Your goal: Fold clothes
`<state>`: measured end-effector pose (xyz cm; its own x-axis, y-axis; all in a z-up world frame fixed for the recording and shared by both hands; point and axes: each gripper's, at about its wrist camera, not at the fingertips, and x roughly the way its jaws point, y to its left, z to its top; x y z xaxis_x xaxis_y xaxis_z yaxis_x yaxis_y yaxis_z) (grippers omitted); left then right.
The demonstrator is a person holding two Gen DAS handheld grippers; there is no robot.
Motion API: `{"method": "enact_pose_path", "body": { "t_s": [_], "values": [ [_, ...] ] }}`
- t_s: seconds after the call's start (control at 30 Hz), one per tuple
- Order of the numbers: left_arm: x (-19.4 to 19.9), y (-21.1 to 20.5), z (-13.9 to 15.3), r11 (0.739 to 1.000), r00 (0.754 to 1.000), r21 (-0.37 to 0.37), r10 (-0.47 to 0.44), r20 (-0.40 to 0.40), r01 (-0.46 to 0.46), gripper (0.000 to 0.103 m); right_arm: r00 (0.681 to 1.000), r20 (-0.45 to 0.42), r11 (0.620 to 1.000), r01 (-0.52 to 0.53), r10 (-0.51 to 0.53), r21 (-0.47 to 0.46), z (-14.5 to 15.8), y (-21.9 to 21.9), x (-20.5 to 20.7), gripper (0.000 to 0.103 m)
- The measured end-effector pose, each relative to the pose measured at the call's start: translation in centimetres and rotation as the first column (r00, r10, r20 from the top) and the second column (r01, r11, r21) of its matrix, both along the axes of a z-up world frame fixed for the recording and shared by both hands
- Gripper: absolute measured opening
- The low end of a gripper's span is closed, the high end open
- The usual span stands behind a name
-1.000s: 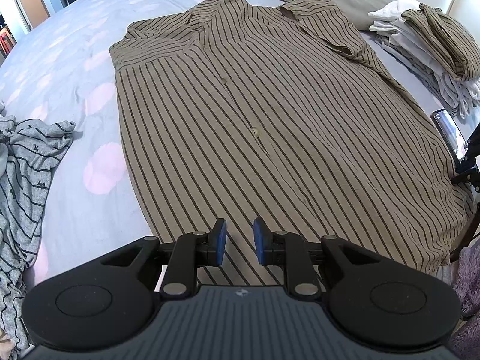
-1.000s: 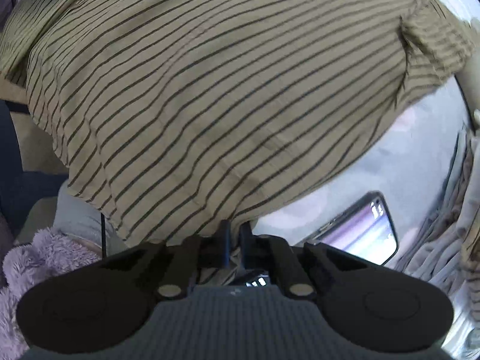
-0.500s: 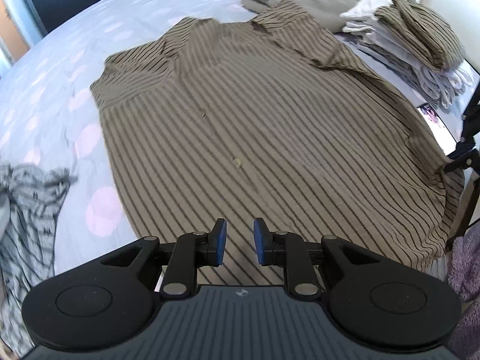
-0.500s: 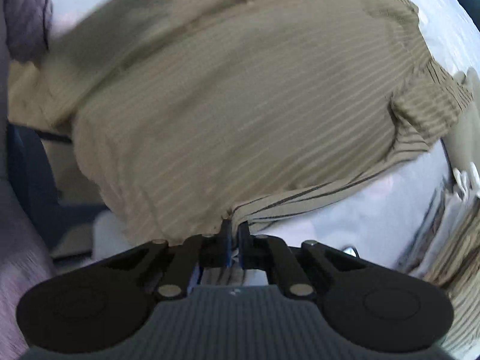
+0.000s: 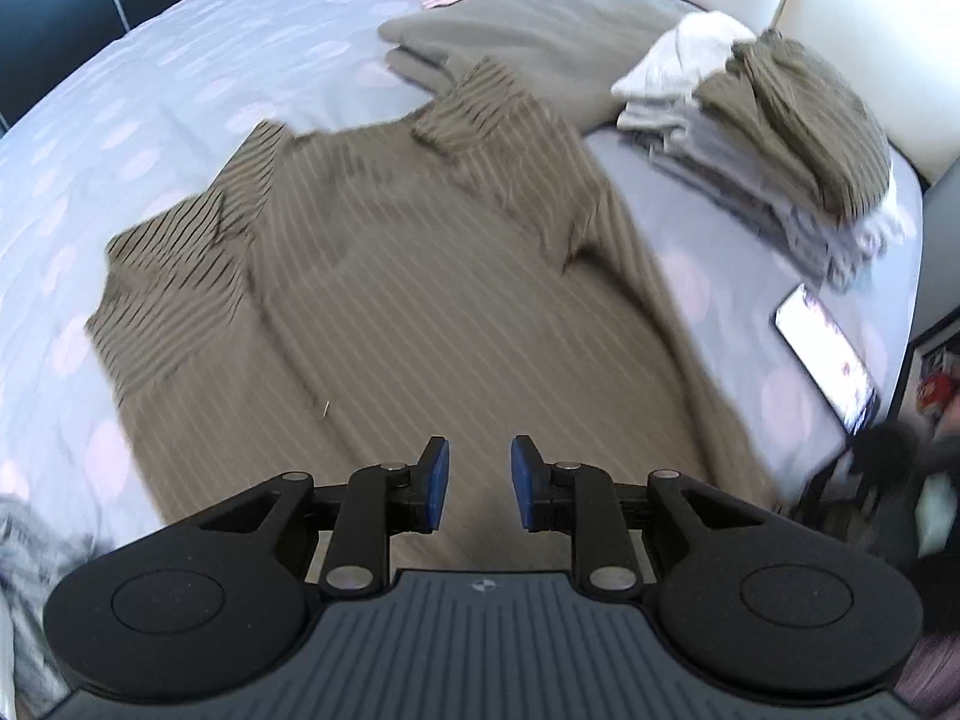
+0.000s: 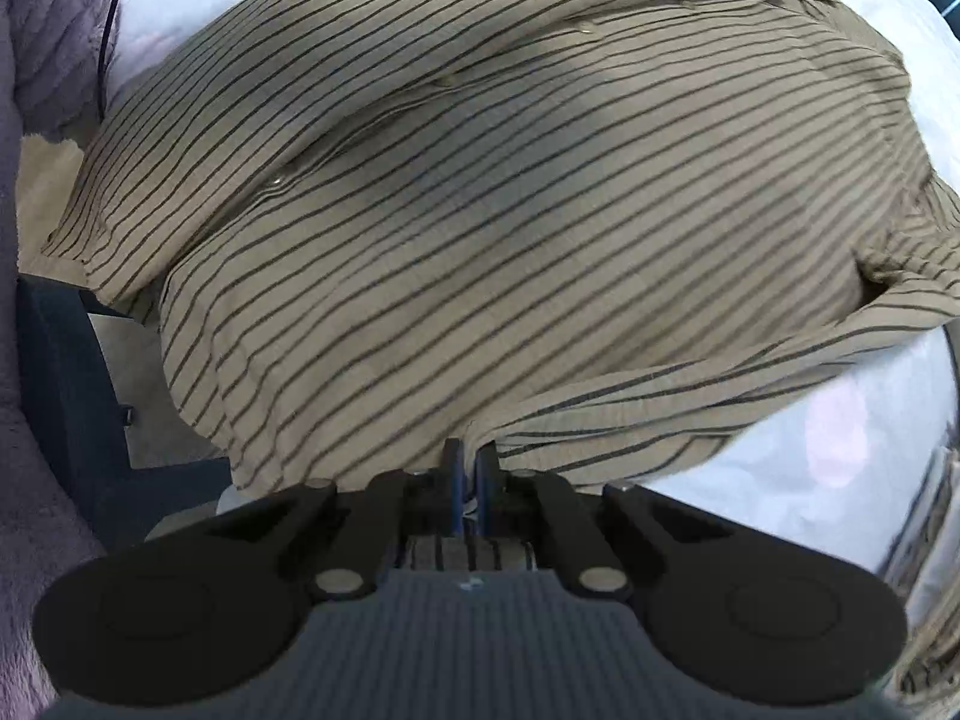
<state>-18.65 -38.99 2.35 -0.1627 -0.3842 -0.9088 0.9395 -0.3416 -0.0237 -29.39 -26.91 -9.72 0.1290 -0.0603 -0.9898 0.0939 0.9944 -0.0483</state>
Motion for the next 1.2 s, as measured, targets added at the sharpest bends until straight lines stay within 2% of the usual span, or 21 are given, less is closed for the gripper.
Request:
{"method": "enact_pose_path", "body": {
  "t_s": [0.23,0.47,0.67,0.77,0.9,1.07,1.13,1.17,1.2],
  "values": [
    [-3.3,-9.0,0.0,1.0,0.998,0.029,0.003,-0.066,-0.001,0.025,0.999,-0.034,0.999,-0.038,0.038,0.004,-2.2,-0.4,0.9,0.005],
    [-7.9,-17.8,-1.1,0.998,1.0,0.067,0.009,0.006,-0.009,0.025,0.995,-0.018,0.995,-0.096,0.096,0.02,-2.8,-0.8,0.7,0.005],
    [-10.6,-23.2,-2.0,0.999,0.999,0.036,0.018,-0.033,-0.017,0.029,0.986,-0.011,0.986,-0.167,0.167,0.013,-2.9,-0.7,0.6,0.005],
    [-12.0,-25.1,-3.2,1.0,0.999,0.018,0.024,-0.032,-0.024,0.029,0.984,-0.006,0.984,-0.177,0.177,0.02,-2.8,-0.9,0.6,0.005],
    [-13.6,-26.7,-5.5,0.999,0.999,0.022,0.04,0.018,-0.04,0.029,0.985,0.005,0.984,-0.172,0.172,0.036,-2.7,-1.4,0.4,0.005],
    [-14.6,-27.5,-7.0,0.998,0.999,0.05,0.042,-0.024,-0.041,0.029,0.984,0.003,0.984,-0.176,0.176,0.038,-2.6,-1.7,0.4,0.005],
    [-15.0,-27.8,-7.7,0.997,0.998,0.046,0.061,0.014,-0.061,0.029,0.985,0.003,0.984,-0.174,0.174,0.039,-2.5,-1.8,0.4,0.005],
    [-15.1,-27.9,-8.1,0.996,0.996,0.042,0.074,0.042,-0.076,0.025,0.985,0.003,0.984,-0.173,0.173,0.039,-2.4,-1.8,0.4,0.005],
    [-15.2,-28.1,-8.4,0.995,0.994,0.037,0.087,0.07,-0.09,0.012,0.985,0.004,0.984,-0.171,0.171,0.04,-2.4,-1.9,0.4,0.005]
  ]
}}
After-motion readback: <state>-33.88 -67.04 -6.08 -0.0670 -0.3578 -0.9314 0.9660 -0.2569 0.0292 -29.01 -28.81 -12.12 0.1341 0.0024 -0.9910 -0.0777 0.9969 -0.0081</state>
